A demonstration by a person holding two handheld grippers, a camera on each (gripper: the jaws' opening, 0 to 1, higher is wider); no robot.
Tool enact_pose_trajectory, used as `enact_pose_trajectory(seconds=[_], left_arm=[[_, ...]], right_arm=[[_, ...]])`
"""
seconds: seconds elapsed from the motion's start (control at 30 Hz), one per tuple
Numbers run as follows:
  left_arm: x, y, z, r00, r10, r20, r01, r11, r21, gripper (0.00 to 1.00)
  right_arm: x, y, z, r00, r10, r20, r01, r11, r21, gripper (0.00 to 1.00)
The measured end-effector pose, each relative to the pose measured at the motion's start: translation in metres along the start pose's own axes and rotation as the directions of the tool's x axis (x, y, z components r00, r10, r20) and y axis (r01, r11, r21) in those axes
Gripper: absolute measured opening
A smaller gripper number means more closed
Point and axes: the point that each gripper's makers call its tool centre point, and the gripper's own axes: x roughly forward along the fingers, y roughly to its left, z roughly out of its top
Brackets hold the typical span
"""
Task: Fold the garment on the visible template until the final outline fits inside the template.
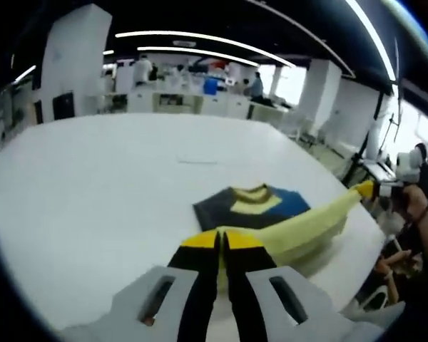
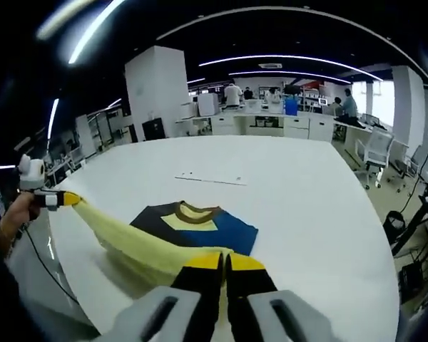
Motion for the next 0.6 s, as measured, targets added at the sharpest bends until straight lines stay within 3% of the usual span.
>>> enact_pose_trajectory(seconds=[0.27,0.47,0.6], left_arm=[[0.021,0.009,0.023,0.999,0.016,0.049,-0.016,1.0,-0.003,0.0],[0.033,0.013,0.031,0.998,0.02,0.06,-0.02,1.0,0.004,0.0],[0.043,0.015,0.041,0.995,0.031,0.093,-0.036,0.998,0.053,0.0]], right_arm=[[0.018,-0.009,0.019,1.0,-0.011,0.025,0.011,1.0,0.001,0.0],[0.031,-0.013,0.031,0.999,-0.012,0.042,0.012,1.0,-0.005,0.0],[0.039,-0.017,0.038,0.998,-0.013,0.057,0.013,1.0,-0.002,0.0]])
